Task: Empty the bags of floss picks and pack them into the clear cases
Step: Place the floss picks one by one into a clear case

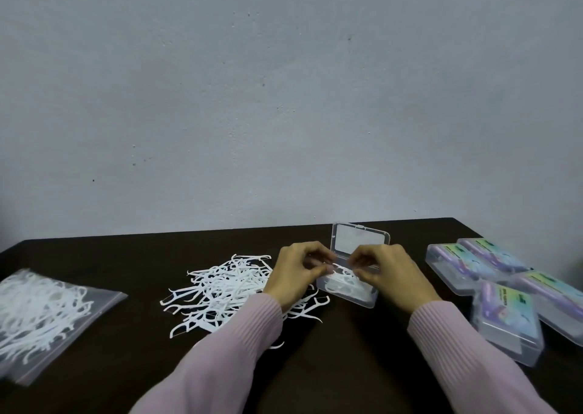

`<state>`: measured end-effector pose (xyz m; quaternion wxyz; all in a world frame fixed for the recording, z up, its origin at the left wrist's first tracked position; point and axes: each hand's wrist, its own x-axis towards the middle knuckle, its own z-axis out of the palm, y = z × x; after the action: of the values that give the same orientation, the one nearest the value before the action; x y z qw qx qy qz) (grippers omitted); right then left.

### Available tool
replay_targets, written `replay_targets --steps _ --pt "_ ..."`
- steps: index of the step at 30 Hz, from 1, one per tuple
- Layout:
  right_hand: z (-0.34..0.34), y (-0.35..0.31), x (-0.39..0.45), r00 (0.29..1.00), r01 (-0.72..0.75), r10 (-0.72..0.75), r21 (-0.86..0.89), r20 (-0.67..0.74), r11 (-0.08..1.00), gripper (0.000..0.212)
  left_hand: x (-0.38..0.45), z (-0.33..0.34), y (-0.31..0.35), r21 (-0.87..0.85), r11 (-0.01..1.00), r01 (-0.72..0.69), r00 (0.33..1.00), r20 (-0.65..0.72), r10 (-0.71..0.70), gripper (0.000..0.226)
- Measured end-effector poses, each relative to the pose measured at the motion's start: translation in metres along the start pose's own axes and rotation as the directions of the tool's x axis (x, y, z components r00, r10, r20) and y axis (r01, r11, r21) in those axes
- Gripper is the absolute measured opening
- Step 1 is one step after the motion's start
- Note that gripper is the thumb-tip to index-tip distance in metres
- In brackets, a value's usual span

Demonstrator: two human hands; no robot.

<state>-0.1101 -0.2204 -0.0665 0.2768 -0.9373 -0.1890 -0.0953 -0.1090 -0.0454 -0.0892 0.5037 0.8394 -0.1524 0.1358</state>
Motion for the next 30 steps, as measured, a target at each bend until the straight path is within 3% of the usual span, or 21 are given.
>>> replay_targets --steps 8,15,20,25,30 --pt "0.008 -0.008 -0.002 0.986 0.093 -0.078 -0.104 0.145 0.990 0.023 0.000 -0.003 -0.008 0.009 1.000 -0.007 1.000 0.015 0.007 0.025" --pt "0.009 -0.004 0.000 0.991 0.066 -0.047 -0.152 0.122 0.986 0.022 0.001 -0.003 -0.007 -0.022 0.999 0.033 0.999 0.002 -0.033 0.025" --pt "0.011 -0.007 -0.001 0.996 0.048 -0.044 -0.055 0.074 0.997 0.015 0.001 -0.002 -0.006 0.043 0.999 0.000 1.000 0.000 0.000 0.027" --pt "0.006 -0.008 -0.003 0.999 -0.001 -0.003 -0.111 -0.043 0.994 0.019 -0.001 -0.004 -0.004 0.016 1.000 -0.010 1.000 0.010 0.010 0.025" --pt "0.008 -0.010 -0.004 0.998 0.008 0.001 -0.166 0.055 0.986 0.021 -0.004 -0.005 -0.004 -0.032 0.999 0.005 1.000 0.031 -0.004 0.023"
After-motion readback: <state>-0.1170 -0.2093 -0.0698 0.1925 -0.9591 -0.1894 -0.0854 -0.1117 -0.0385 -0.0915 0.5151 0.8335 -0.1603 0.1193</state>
